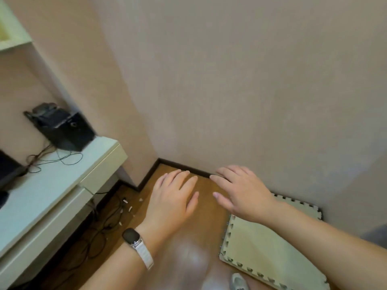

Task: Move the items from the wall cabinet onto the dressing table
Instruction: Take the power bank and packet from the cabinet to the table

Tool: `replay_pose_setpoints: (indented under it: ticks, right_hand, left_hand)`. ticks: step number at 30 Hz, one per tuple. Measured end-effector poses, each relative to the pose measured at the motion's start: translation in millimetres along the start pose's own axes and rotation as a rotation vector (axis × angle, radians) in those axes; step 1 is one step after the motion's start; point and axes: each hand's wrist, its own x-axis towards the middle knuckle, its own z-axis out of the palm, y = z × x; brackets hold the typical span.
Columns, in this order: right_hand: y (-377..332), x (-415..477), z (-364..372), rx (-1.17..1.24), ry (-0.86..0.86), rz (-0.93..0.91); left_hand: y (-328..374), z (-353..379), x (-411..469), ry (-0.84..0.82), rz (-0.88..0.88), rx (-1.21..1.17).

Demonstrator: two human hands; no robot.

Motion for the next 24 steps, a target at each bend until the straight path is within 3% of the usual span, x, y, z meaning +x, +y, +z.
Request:
replay_pose_setpoints:
  ticks: [11,19,24]
  right_hand:
    - [45.0,139.1,20.9,0.116,0.095,-0.339]
    - [1.8,227.4,35.1,0.189,0.112,-0.529]
    - [-38.9,283.9,51.9,0.175,0.098,-0.594]
  left_hand:
    - [-49.2,-28.1,53.1,-0.008,-0.317,0.243]
    - [-103.4,-50.6,36.0,0.015,-0.487,0.343]
    - [-164.5,-49.9,29.2,0.088,-0.476,0.342]
